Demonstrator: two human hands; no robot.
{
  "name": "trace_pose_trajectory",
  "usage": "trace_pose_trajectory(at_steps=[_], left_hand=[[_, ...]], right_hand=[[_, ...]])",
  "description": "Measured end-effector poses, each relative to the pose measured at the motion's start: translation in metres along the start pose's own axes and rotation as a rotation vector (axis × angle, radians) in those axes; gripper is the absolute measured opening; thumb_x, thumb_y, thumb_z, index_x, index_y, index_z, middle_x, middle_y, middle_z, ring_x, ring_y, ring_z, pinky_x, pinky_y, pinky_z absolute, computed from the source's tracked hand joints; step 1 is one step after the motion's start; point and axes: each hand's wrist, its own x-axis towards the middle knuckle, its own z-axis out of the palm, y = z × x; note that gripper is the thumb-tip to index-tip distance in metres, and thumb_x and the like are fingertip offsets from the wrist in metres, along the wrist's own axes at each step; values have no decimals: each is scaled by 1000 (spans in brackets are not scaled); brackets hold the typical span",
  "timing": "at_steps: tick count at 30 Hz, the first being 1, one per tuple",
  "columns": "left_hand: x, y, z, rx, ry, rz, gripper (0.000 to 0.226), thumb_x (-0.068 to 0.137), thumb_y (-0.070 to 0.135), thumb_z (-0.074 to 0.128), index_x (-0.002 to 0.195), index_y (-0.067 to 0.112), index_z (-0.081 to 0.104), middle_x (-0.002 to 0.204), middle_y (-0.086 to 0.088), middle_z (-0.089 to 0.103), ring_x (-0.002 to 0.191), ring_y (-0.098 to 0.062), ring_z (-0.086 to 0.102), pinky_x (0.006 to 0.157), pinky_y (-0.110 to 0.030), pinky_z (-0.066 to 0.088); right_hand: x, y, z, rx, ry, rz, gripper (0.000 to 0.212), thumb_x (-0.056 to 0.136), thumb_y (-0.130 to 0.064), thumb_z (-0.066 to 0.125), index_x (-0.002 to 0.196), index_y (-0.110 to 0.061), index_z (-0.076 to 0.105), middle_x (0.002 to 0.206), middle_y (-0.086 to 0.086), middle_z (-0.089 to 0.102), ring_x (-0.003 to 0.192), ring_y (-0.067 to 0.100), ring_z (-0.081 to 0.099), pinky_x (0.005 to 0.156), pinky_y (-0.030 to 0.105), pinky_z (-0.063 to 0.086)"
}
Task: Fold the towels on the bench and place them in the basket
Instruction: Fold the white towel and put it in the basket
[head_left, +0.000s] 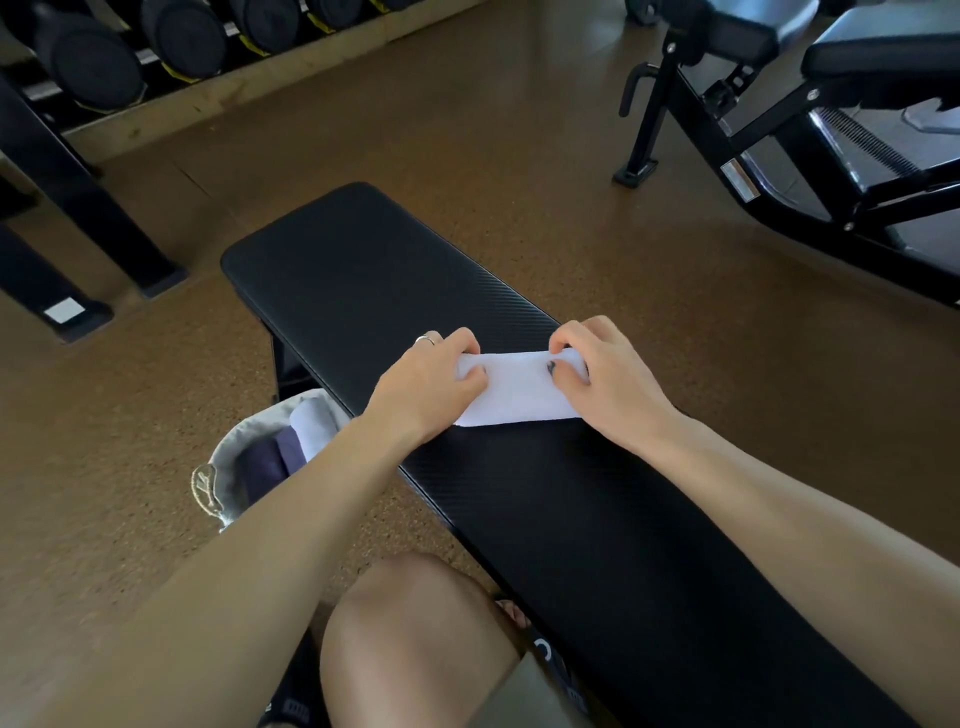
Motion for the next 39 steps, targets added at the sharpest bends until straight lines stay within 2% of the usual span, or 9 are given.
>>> trace_pose_trajectory(at_steps=[5, 9, 14, 18, 21, 24, 29, 35, 39], left_hand=[[9, -5, -10, -199, -106, -176, 24, 96, 44, 57, 114, 29, 60, 116, 2, 49, 93, -13, 55, 76, -30, 46], [8, -1, -11, -264, -121, -251, 30, 94, 42, 59, 115, 21, 62, 114, 2, 60, 105, -19, 57, 84, -36, 51], [-12, -7, -9, -265, -92, -356, 39, 91, 54, 60, 99, 16, 55, 97, 0, 59, 83, -18, 56, 69, -34, 42], [-38, -15, -3, -375, -29, -549, 84, 79, 69, 66, 133, 9, 44, 128, -7, 54, 114, -26, 57, 83, -37, 49], [-58, -15, 0, -686, -7, -637, 95, 71, 61, 80, 139, 9, 38, 132, -3, 51, 116, -22, 56, 94, -42, 56], [-72, -18, 1, -998, -35, -672, 81, 67, 44, 88, 132, 9, 52, 127, -3, 63, 111, -18, 64, 84, -37, 61], [-96, -36, -16, -1383, -40, -751, 42, 84, 21, 81, 119, 9, 61, 116, -12, 72, 107, -27, 71, 98, -43, 57], [-113, -101, -68, -1384, 61, -795, 62, 72, 36, 84, 126, 13, 62, 112, -12, 76, 102, -31, 74, 93, -49, 58], [-119, -155, -91, -1306, 135, -821, 44, 85, 31, 77, 120, 9, 62, 107, -12, 77, 100, -29, 74, 84, -43, 59]], right_hand=[[11, -10, -6, 9, -104, 78, 10, 102, -21, 49, 97, -18, 57, 96, -1, 59, 90, 18, 54, 70, 31, 41], [7, -21, -10, -11, -175, 119, 21, 101, -31, 51, 87, -15, 53, 92, 2, 60, 83, 20, 56, 69, 35, 45], [-16, -29, -6, 115, -293, 206, 37, 94, -50, 60, 82, -16, 52, 78, -2, 57, 69, 13, 50, 61, 29, 39], [-32, -43, 8, 134, -330, 209, 32, 96, -45, 60, 80, -18, 50, 83, -2, 57, 72, 14, 50, 62, 28, 38], [-43, -54, 21, 168, -305, 196, 33, 97, -43, 59, 77, -18, 47, 80, -2, 54, 70, 14, 47, 61, 28, 36], [-52, -67, 32, 232, -279, 152, 36, 98, -39, 59, 74, -18, 43, 75, -3, 47, 66, 13, 40, 59, 28, 32], [-52, -98, 53, 331, -271, 85, 34, 97, -32, 59, 72, -17, 42, 70, -5, 43, 64, 10, 36, 57, 28, 29], [-30, -176, 95, 558, -351, 53, 29, 96, -34, 63, 81, -16, 46, 75, -2, 44, 66, 10, 41, 62, 27, 33], [-2, -220, 146, 807, -514, 219, 28, 91, -31, 70, 101, -16, 49, 107, 3, 59, 98, 18, 63, 74, 42, 58]])
